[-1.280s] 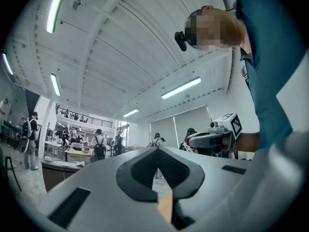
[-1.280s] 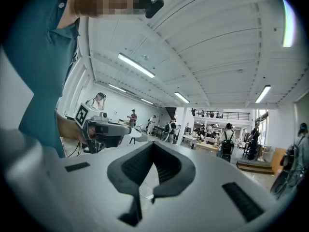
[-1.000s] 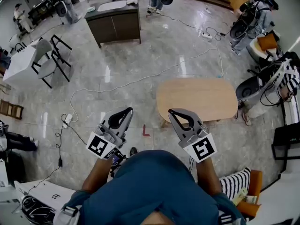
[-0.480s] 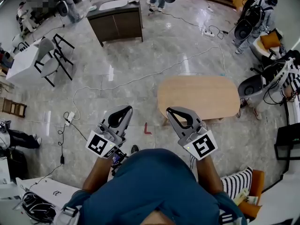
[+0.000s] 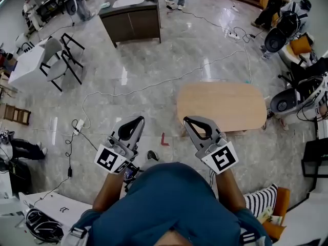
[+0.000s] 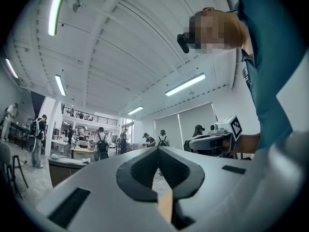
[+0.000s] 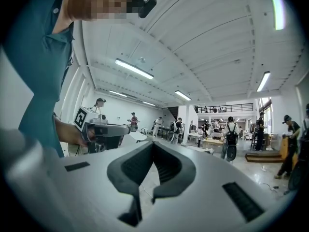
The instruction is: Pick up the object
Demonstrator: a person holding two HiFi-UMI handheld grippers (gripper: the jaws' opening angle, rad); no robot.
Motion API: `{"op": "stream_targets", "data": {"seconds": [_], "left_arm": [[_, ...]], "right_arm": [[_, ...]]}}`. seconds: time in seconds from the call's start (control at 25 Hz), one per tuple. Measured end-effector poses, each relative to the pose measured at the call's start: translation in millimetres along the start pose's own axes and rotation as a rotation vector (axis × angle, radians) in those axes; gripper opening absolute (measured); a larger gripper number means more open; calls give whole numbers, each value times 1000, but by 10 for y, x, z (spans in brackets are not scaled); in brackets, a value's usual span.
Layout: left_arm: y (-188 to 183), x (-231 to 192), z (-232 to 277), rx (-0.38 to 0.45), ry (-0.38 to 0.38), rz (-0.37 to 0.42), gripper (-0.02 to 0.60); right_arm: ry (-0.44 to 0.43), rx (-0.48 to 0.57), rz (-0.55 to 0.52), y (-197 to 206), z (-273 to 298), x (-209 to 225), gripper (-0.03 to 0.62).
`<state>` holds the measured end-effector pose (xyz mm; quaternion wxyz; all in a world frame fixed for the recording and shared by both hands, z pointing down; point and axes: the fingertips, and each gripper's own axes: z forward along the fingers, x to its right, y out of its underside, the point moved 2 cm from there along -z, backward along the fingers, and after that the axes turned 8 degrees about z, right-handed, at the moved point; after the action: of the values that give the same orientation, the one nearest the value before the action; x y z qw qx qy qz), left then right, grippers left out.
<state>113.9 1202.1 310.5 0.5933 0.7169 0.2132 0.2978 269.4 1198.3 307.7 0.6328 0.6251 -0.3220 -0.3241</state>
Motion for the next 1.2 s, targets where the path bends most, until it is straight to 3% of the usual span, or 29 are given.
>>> {"op": "stream_targets", "data": {"seconds": [0.56,0.92,1.2], "left_arm": [[148,-1188,-138,38,59,-5,3],[257,-1609,-21,51,85,-14,3],[386,-1817,379,43,87,-1,4]], "right_arm": [[91,20,-20,-94,1165,-2,14],[104,-6,-12,-110,1617,82,14],[78,-13,-7,-57,1877,452,14]]}}
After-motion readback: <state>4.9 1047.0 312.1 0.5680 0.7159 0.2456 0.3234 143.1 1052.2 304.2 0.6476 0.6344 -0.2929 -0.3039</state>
